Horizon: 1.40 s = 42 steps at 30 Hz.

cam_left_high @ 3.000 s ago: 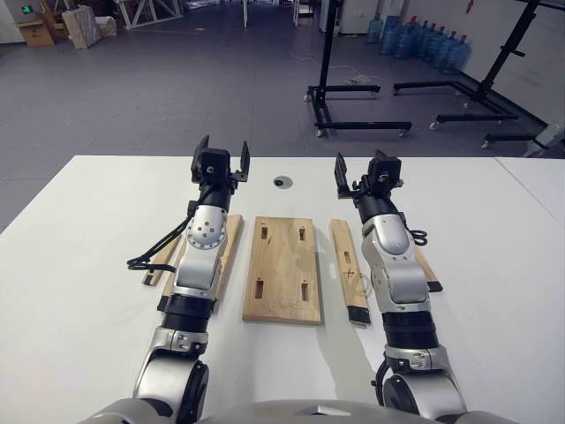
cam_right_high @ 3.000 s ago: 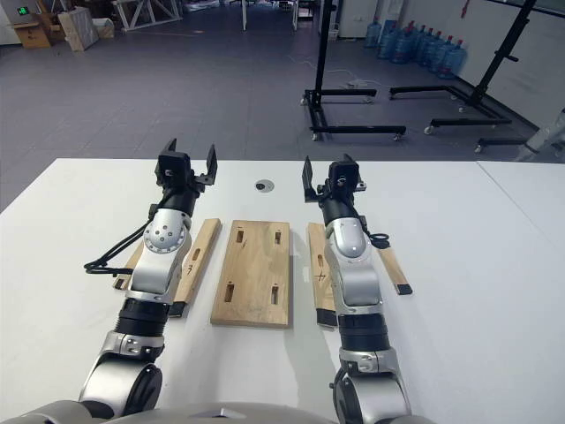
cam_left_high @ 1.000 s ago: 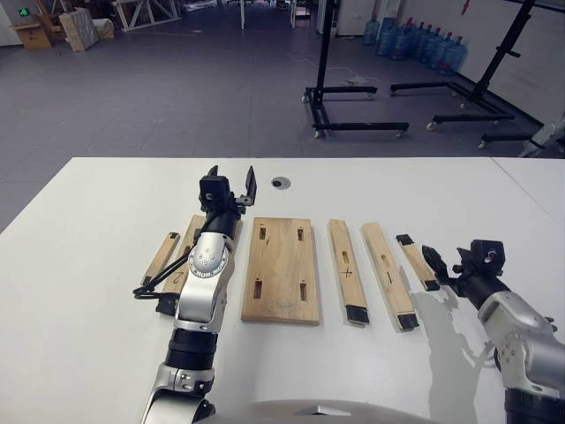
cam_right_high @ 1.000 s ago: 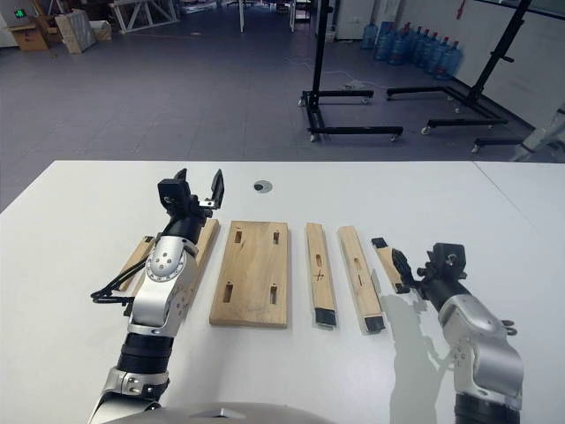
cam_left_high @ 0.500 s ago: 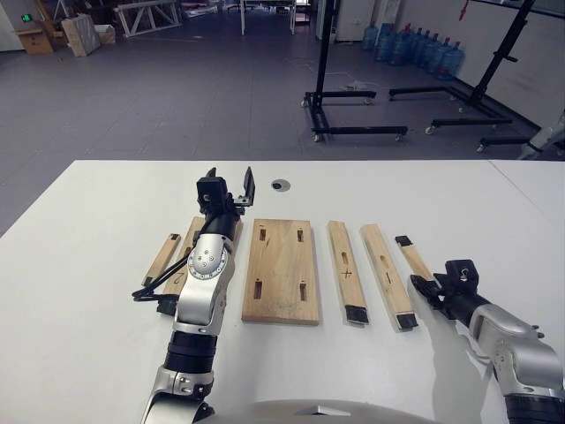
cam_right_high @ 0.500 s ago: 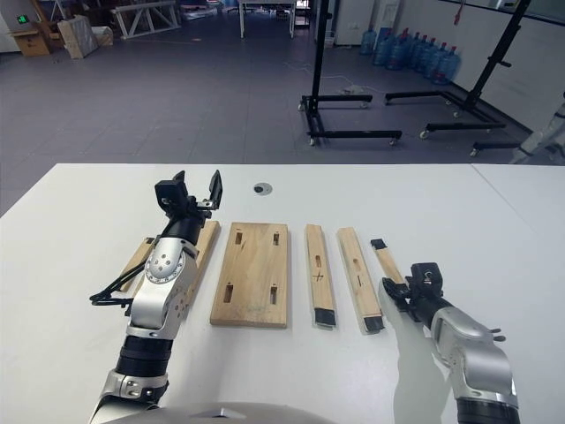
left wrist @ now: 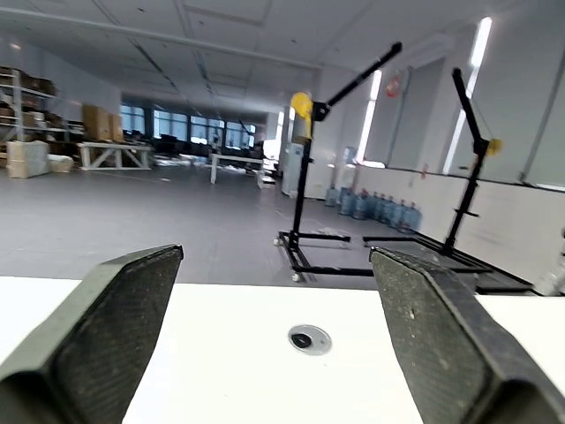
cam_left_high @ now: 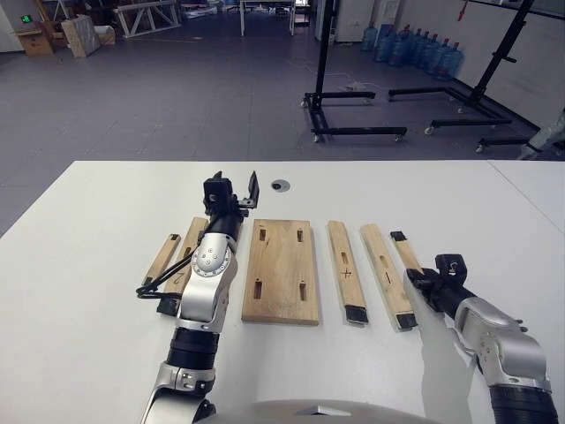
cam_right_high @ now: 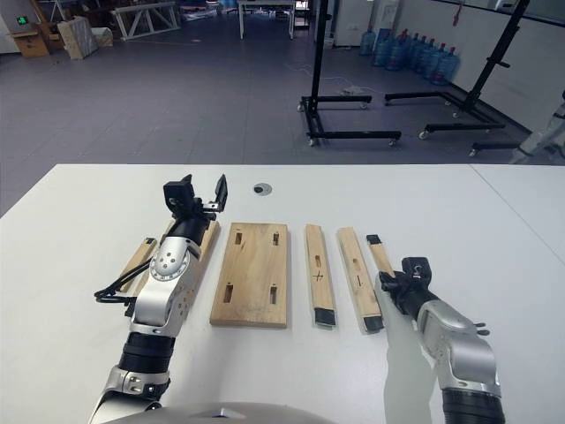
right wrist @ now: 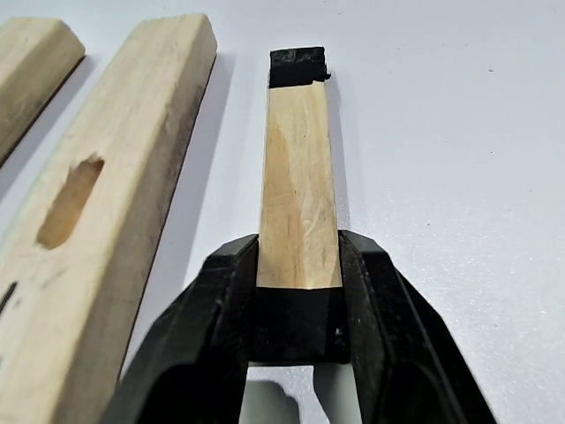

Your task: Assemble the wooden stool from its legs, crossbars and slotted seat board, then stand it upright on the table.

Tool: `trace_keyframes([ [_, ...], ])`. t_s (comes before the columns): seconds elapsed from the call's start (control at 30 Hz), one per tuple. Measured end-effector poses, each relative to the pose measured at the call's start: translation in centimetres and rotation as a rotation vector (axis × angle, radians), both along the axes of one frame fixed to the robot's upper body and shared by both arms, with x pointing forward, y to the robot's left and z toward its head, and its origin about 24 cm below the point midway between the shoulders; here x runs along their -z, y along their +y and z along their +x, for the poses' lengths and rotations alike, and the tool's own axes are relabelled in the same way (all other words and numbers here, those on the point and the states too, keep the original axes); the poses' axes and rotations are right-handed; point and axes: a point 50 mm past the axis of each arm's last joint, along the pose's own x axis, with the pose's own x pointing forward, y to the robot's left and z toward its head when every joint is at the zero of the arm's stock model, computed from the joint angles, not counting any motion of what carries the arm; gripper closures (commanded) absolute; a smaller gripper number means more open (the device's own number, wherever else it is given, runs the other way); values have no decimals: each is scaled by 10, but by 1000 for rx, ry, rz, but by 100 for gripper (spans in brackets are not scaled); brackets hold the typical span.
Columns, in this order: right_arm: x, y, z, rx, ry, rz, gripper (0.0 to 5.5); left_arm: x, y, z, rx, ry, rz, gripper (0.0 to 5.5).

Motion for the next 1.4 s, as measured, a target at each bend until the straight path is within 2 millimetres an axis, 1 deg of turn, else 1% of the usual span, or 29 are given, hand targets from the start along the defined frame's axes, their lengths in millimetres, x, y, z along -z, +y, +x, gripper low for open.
trace_keyframes([
  [0.07, -7, 8, 10, 31, -101, 22, 419, 0, 0, 3, 18, 12, -11, 159],
  [0.13, -36, 18, 30, 5, -284, 6, 419, -7, 0, 7, 58, 2, -56, 159],
  [0.17, -64, 27, 45, -36, -435, -32, 419, -9, 0, 8, 114, 21, -132, 159],
  [0.2, -91, 41, 56, -91, -572, -62, 419, -10, -1, 9, 177, 42, -206, 159],
  [0.23, -104, 52, 61, -138, -642, -83, 419, -10, -2, 8, 242, 69, -281, 159],
  [0.27, -111, 67, 66, -203, -695, -99, 419, -10, -5, 7, 339, 109, -391, 159],
  [0.3, -111, 82, 67, -271, -723, -108, 419, -11, -8, 5, 427, 145, -490, 159],
  [0.4, -106, 137, 62, -525, -794, -50, 419, -22, -15, -6, 722, 194, -764, 159],
  [0.47, -104, 154, 57, -619, -819, -42, 419, -27, -14, -9, 807, 209, -829, 159],
  [0.53, -100, 161, 51, -686, -822, -59, 419, -29, -12, -10, 831, 224, -841, 159],
  [0.6, -97, 168, 45, -760, -815, -75, 419, -26, -12, -7, 799, 263, -833, 159],
  [0.67, -96, 169, 43, -782, -807, -83, 419, -22, -12, -3, 769, 294, -824, 159],
  [0.8, -92, 168, 43, -820, -768, -89, 419, -15, -13, -1, 745, 331, -787, 221],
  [0.9, -92, 168, 43, -820, -765, -88, 419, -14, -14, -1, 741, 334, -773, 255],
  [1.07, -91, 166, 43, -823, -747, -100, 419, -17, -16, -2, 748, 306, -750, 336],
  [1.17, -90, 166, 43, -834, -739, -104, 419, -18, -13, -1, 744, 289, -757, 369],
  [1.23, -90, 165, 43, -835, -738, -100, 419, -19, -12, -1, 743, 276, -760, 411],
  [1.3, -91, 164, 43, -834, -738, -102, 419, -19, -12, -1, 742, 275, -735, 448],
  [1.4, -90, 163, 44, -832, -736, -104, 419, -16, -14, -1, 726, 283, -660, 487],
])
